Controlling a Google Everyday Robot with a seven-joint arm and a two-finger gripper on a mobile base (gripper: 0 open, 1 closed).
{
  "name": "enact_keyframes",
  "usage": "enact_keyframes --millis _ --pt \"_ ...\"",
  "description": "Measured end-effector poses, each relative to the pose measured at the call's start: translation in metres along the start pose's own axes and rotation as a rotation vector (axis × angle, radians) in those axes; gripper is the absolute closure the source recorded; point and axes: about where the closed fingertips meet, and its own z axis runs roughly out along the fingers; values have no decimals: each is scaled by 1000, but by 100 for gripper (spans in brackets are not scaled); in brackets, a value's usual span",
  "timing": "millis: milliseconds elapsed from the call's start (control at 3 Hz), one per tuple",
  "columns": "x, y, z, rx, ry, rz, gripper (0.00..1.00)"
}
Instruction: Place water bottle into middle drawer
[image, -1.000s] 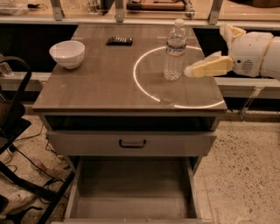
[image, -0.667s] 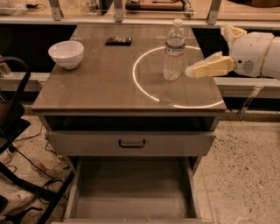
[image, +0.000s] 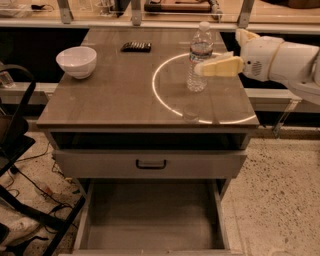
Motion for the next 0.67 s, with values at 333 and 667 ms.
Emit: enact_keyframes --millis 333,667 --pt "6 -15 17 19 -42 43 0" --pt "12 -23 30 26 -57 63 0"
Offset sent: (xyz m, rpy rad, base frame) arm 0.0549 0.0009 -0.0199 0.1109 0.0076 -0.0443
